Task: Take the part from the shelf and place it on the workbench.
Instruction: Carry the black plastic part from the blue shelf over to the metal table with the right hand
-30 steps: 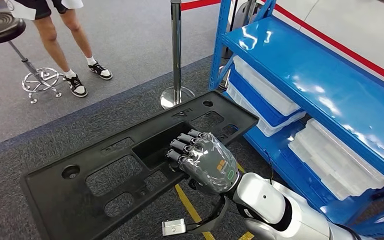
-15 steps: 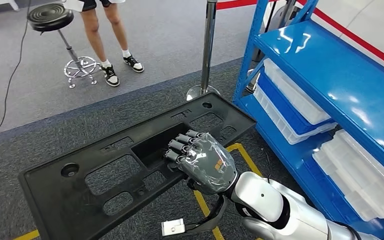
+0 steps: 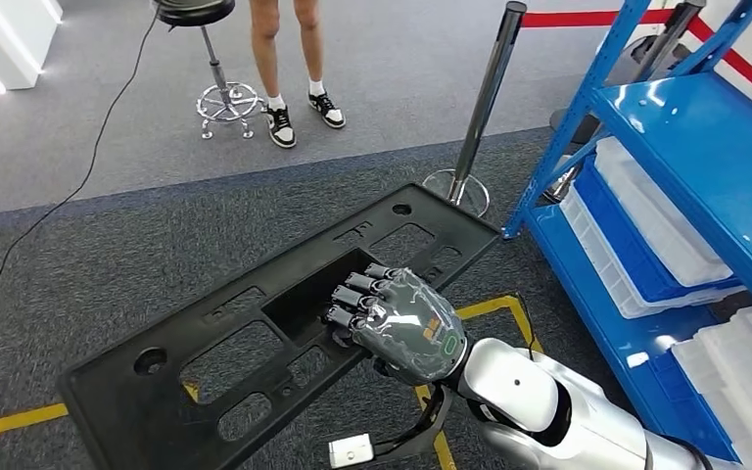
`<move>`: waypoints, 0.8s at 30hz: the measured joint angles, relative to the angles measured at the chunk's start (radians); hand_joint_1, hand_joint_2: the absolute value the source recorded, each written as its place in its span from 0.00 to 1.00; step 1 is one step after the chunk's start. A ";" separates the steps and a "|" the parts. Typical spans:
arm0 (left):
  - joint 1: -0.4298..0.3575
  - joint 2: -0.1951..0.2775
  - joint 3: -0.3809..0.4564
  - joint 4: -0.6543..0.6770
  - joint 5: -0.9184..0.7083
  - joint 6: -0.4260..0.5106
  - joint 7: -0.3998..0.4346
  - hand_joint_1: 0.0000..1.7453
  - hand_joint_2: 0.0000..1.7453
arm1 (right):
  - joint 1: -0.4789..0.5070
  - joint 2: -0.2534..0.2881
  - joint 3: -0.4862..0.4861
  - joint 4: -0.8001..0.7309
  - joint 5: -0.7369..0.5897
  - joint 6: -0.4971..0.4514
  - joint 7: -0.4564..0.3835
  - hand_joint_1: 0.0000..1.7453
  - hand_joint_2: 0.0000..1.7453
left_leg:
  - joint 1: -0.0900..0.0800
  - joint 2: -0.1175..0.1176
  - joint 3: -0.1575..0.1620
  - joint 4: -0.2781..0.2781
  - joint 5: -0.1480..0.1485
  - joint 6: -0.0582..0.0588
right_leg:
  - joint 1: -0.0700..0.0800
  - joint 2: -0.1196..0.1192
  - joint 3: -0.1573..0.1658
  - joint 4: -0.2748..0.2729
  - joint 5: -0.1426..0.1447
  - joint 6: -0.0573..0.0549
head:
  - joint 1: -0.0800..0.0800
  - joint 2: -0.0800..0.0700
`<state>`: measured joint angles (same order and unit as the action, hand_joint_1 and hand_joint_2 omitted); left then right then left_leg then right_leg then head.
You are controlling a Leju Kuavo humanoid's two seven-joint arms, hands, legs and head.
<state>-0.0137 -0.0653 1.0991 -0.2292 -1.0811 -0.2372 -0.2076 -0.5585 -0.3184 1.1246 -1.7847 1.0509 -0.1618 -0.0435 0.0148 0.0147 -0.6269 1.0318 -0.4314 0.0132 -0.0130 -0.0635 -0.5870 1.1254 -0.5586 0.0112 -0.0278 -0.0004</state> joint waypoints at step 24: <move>-0.010 0.029 0.010 0.031 0.023 -0.097 0.028 0.00 1.00 | -0.005 -0.023 -0.018 0.029 -0.023 0.000 -0.065 1.00 1.00 | 0.003 0.030 -0.023 0.004 0.006 -0.016 | 0.009 -0.053 0.052 -0.112 0.052 0.002 | 0.001 0.000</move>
<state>-0.0241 -0.0364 1.1089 -0.1981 -1.0578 -0.3345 -0.1796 -0.5635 -0.3410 1.1064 -1.7559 1.0277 -0.1616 -0.1084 0.0175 0.0451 -0.6501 1.0362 -0.4258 -0.0028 -0.0041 -0.1166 -0.5346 1.0133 -0.5071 0.0128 -0.0267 -0.0004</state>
